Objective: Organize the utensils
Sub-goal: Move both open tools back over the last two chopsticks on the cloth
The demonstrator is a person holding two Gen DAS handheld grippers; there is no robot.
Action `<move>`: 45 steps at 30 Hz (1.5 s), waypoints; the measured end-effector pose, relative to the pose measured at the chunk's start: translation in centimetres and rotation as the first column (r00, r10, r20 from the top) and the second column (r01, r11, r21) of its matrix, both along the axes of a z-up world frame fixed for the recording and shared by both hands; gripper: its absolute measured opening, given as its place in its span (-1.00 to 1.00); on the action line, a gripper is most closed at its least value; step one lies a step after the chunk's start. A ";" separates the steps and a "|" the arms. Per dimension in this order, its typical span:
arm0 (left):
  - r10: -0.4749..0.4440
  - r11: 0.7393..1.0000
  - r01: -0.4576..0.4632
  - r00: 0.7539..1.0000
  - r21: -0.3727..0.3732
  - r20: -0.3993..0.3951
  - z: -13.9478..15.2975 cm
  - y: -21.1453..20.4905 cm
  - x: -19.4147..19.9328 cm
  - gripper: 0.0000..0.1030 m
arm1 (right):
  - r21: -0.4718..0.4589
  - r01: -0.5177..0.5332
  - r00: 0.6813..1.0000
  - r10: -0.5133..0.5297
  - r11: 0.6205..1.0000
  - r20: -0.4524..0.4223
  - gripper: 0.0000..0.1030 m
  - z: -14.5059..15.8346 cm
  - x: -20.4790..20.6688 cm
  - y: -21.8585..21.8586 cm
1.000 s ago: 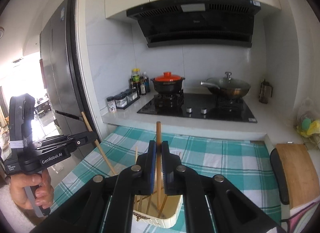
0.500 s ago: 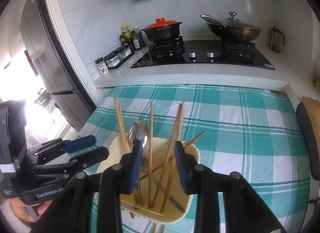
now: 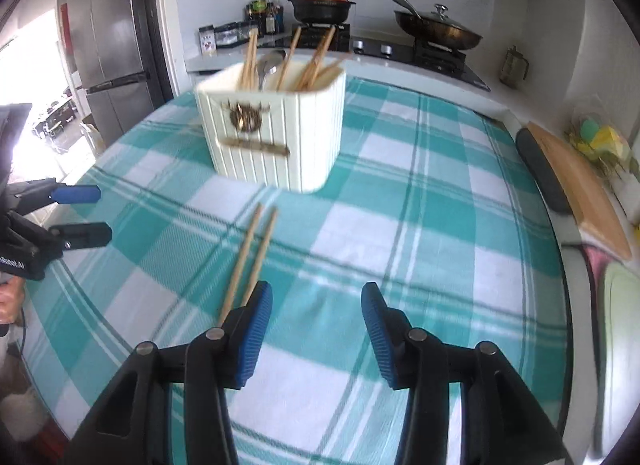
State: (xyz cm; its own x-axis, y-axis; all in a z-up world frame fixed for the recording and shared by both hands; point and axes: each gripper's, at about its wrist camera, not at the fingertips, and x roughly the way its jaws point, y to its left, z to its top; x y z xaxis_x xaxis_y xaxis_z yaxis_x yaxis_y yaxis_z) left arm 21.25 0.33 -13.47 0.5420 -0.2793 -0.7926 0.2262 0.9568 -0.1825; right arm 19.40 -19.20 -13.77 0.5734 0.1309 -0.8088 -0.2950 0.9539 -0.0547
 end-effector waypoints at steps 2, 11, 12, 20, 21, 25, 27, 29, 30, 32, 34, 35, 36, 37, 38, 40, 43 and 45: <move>0.023 0.999 -0.023 1.000 -0.028 -0.002 -1.1 -1.0 -0.6 0.77 | -0.025 0.042 0.999 -0.042 0.999 0.005 -0.08 -2.2 -1.8 -0.2; 0.117 0.990 -0.122 0.991 0.072 0.067 -4.5 -2.9 -1.8 0.77 | -0.015 0.160 0.986 -0.159 0.987 0.040 -0.08 -5.4 -4.3 -0.2; 0.122 0.989 -0.126 0.991 0.081 0.061 -4.9 -2.9 -1.7 0.77 | -0.021 0.160 0.986 -0.159 0.987 0.046 -0.08 -5.3 -4.3 -0.1; 0.115 0.985 -0.118 0.993 0.124 0.032 -6.3 -3.3 -1.7 0.88 | 0.003 0.171 0.985 -0.171 0.985 0.033 -0.06 -5.6 -4.1 -0.4; 0.113 0.985 -0.116 0.993 0.127 0.030 -6.4 -3.4 -1.6 0.89 | 0.005 0.173 0.984 -0.173 0.985 0.032 -0.06 -5.6 -4.0 -0.4; 0.107 0.985 -0.109 0.994 0.134 0.027 -6.4 -3.5 -1.6 0.93 | 0.007 0.174 0.984 -0.174 0.985 0.031 -0.06 -5.7 -4.0 -0.5; 0.105 0.985 -0.107 0.994 0.136 0.026 -6.4 -3.6 -1.6 0.93 | 0.009 0.175 0.984 -0.175 0.985 0.030 -0.06 -5.7 -4.0 -0.5; 0.104 0.985 -0.106 0.994 0.138 0.026 -6.4 -3.6 -1.6 0.94 | 0.008 0.175 0.984 -0.175 0.985 0.030 -0.06 -5.7 -4.0 -0.5; 0.103 0.985 -0.106 0.994 0.139 0.026 -6.4 -3.6 -1.6 0.94 | 0.008 0.174 0.984 -0.174 0.985 0.031 -0.06 -5.7 -4.0 -0.5; 0.103 0.985 -0.106 0.994 0.139 0.025 -6.4 -3.7 -1.6 0.94 | 0.007 0.174 0.984 -0.174 0.985 0.031 -0.06 -5.7 -4.0 -0.5; 0.103 0.985 -0.106 0.994 0.139 0.025 -6.4 -3.7 -1.6 0.94 | 0.006 0.174 0.984 -0.174 0.985 0.032 -0.06 -5.7 -4.0 -0.5; 0.103 0.985 -0.106 0.994 0.140 0.025 -6.4 -3.7 -1.6 0.95 | 0.006 0.174 0.984 -0.174 0.985 0.031 -0.06 -5.7 -4.0 -0.5; 0.103 0.985 -0.106 0.994 0.140 0.025 -6.4 -3.7 -1.6 0.95 | 0.006 0.174 0.984 -0.174 0.985 0.031 -0.06 -5.7 -4.0 -0.5; 0.104 0.985 -0.106 0.994 0.138 0.026 -6.4 -3.7 -1.6 0.95 | 0.007 0.174 0.984 -0.174 0.985 0.031 -0.06 -5.7 -4.0 -0.5; 0.110 0.985 -0.112 0.994 0.132 0.028 -6.3 -3.6 -1.6 0.94 | 0.007 0.174 0.984 -0.174 0.985 0.031 -0.06 -5.7 -4.0 -0.5; 0.141 0.984 -0.144 0.989 0.103 0.033 -6.1 -3.0 -1.6 0.93 | 0.007 0.174 0.984 -0.174 0.985 0.031 -0.06 -5.7 -4.0 -0.5; 0.187 0.982 -0.186 0.982 -0.018 0.029 -5.3 -1.8 -1.1 0.93 | 0.006 0.174 0.984 -0.174 0.985 0.032 -0.06 -5.7 -4.0 -0.5; 0.194 0.979 -0.193 0.981 -0.062 0.017 -4.8 -2.0 -0.2 0.93 | 0.006 0.174 0.984 -0.174 0.985 0.032 -0.06 -5.7 -4.0 -0.5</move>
State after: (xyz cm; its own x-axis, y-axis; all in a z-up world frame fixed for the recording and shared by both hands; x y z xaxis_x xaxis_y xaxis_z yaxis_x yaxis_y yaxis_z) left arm 21.08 -1.65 -18.28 0.6082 -0.2144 -0.7643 0.0428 0.9703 -0.2381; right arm 15.44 -19.72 -19.47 0.6131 0.0293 -0.7895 -0.1226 0.9907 -0.0585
